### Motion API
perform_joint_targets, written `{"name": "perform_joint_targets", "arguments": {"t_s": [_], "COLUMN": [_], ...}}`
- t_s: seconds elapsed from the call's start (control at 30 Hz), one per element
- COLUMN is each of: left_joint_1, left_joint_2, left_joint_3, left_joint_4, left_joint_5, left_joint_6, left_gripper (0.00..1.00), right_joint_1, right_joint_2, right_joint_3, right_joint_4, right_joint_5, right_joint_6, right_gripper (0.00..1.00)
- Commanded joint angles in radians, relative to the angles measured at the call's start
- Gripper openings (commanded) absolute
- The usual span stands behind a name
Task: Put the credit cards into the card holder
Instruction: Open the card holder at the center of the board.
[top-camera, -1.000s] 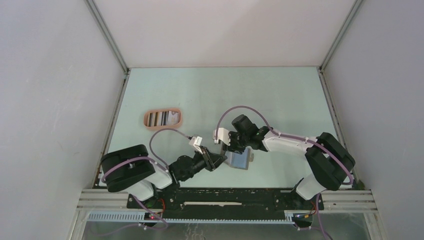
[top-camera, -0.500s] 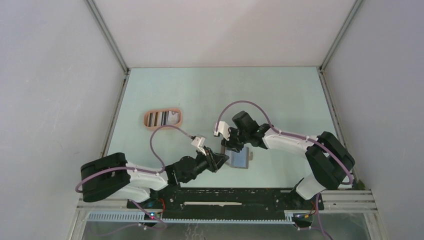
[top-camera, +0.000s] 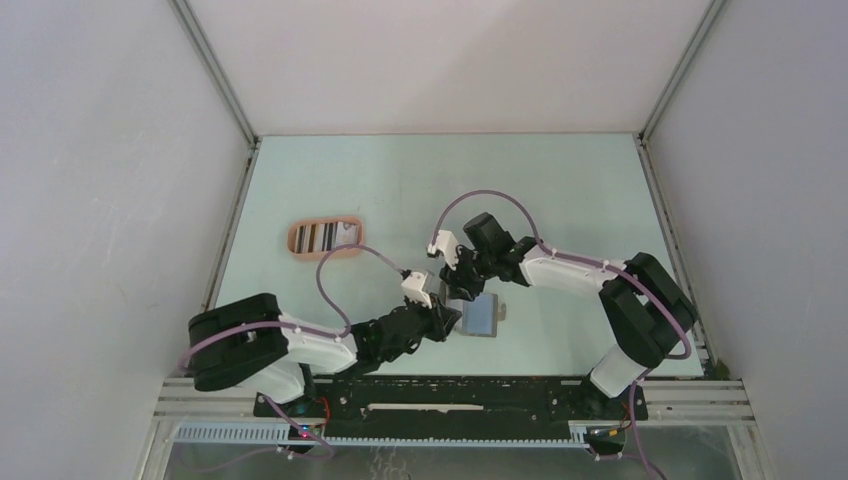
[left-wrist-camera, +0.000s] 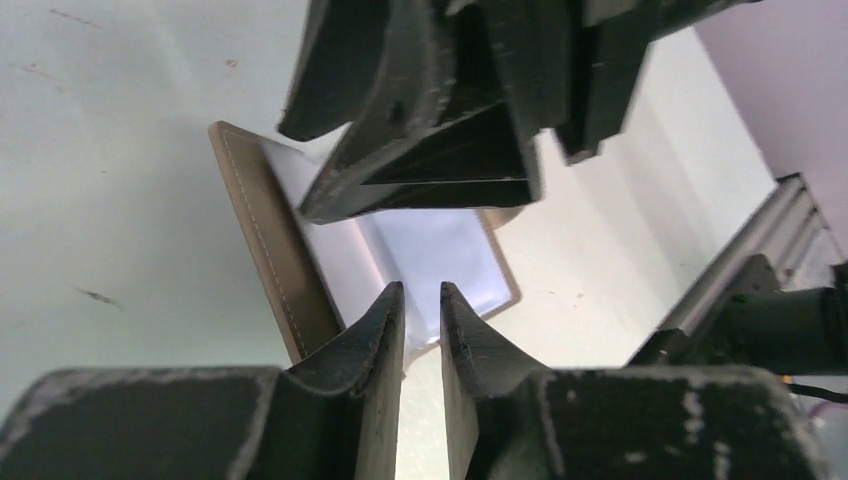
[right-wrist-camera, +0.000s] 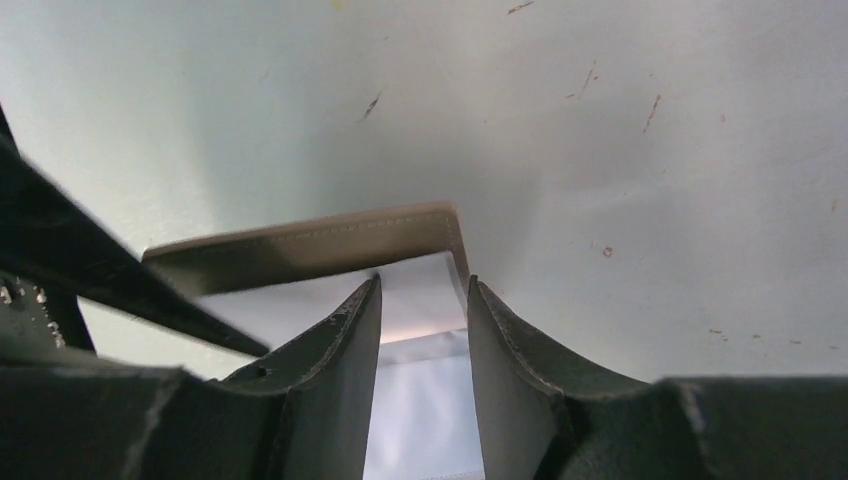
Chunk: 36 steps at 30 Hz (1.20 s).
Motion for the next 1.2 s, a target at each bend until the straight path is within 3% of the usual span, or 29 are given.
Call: {"name": "perform_joint_targets", "arguments": {"t_s": [0.0, 0.23, 0.43, 0.5, 0.6, 0.7, 0.83, 1.17], "left_joint_1": [-0.002, -0.002, -0.002, -0.002, -0.004, -0.004, -0.004, -0.004], "left_joint_2": [0.038, 0.061, 0.052, 0.041, 0.019, 0.007, 0.006, 0.019], "left_joint_3": [0.077, 0.054, 0.052, 0.048, 0.040, 0.031, 0.024, 0.015], "left_joint_4": [-0.119, -0.153, -0.153, -0.153, -0.152, -0.141, -0.123, -0.091], "left_joint_5": [-0.110, -0.164, -0.166, -0.158, -0.147, -0.140, -0.129, -0.110], "left_joint_6": [0.011, -0.020, 0.001, 0.011, 0.015, 0.019, 0.022, 0.026], "left_gripper": [0.24, 0.22, 0.22, 0.22, 0.22, 0.22, 0.22, 0.22], "right_joint_1": [-0.024, -0.083, -0.119, -0.126, -0.128, -0.130, -0.119, -0.040], "right_joint_2": [-0.015, -0.166, -0.358, -0.446, -0.533, -0.495, -0.436, -0.338], "right_joint_3": [0.042, 0.042, -0.025, -0.089, -0.162, -0.158, -0.155, -0.231], "right_joint_4": [-0.030, -0.093, -0.167, -0.179, -0.224, -0.251, -0.331, -0.188], "right_joint_5": [-0.061, -0.106, -0.323, -0.433, -0.516, -0.480, -0.400, -0.096], "right_joint_6": [0.035, -0.044, -0.243, -0.380, -0.568, -0.596, -0.728, -0.814], "right_gripper": [0.45, 0.45, 0.43, 0.47, 0.66, 0.71, 0.67, 0.60]}}
